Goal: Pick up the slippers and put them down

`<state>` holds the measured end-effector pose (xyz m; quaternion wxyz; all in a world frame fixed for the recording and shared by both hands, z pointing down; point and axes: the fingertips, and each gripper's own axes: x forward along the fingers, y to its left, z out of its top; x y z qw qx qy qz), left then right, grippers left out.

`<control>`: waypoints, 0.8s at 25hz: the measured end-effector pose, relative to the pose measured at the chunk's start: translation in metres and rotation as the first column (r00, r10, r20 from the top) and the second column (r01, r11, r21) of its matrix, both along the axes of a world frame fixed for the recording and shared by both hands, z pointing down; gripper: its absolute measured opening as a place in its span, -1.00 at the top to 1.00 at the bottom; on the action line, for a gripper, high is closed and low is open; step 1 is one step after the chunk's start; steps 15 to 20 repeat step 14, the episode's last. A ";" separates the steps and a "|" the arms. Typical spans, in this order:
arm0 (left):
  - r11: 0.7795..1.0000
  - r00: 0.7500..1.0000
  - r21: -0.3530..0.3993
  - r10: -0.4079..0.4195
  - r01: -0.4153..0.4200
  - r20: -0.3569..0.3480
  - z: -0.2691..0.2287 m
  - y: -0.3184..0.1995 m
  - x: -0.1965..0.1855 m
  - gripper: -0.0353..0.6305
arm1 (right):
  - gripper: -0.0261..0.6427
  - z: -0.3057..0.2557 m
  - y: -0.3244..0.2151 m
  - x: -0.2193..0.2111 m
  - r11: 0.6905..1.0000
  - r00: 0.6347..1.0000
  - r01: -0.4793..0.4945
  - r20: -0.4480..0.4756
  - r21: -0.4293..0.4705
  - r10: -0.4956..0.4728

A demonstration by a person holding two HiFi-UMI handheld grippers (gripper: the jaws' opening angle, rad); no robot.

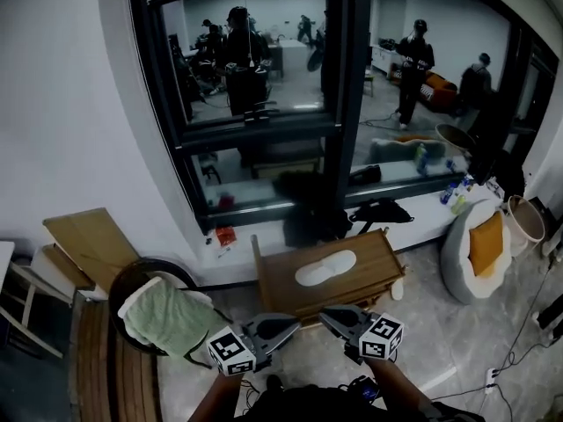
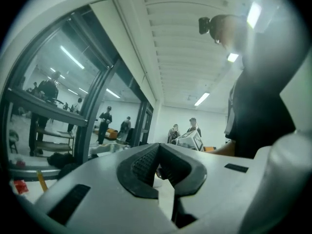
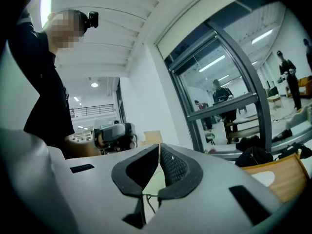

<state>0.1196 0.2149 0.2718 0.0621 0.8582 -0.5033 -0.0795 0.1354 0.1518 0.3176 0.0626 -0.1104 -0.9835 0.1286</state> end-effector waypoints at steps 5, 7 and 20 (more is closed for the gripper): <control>0.999 0.999 -0.014 -0.033 0.033 0.010 0.014 0.008 0.033 0.86 | 0.84 0.004 0.009 0.035 0.998 0.998 0.061 0.019 0.029 -0.061; 0.998 0.999 -0.038 -0.053 0.052 -0.004 0.022 0.008 0.040 0.86 | 0.84 0.012 0.009 0.039 0.998 0.998 0.065 0.003 0.022 -0.065; 0.997 0.998 -0.066 -0.028 0.031 0.054 0.021 0.004 0.060 0.86 | 0.84 0.008 0.014 0.051 0.994 0.995 0.100 0.018 0.047 -0.101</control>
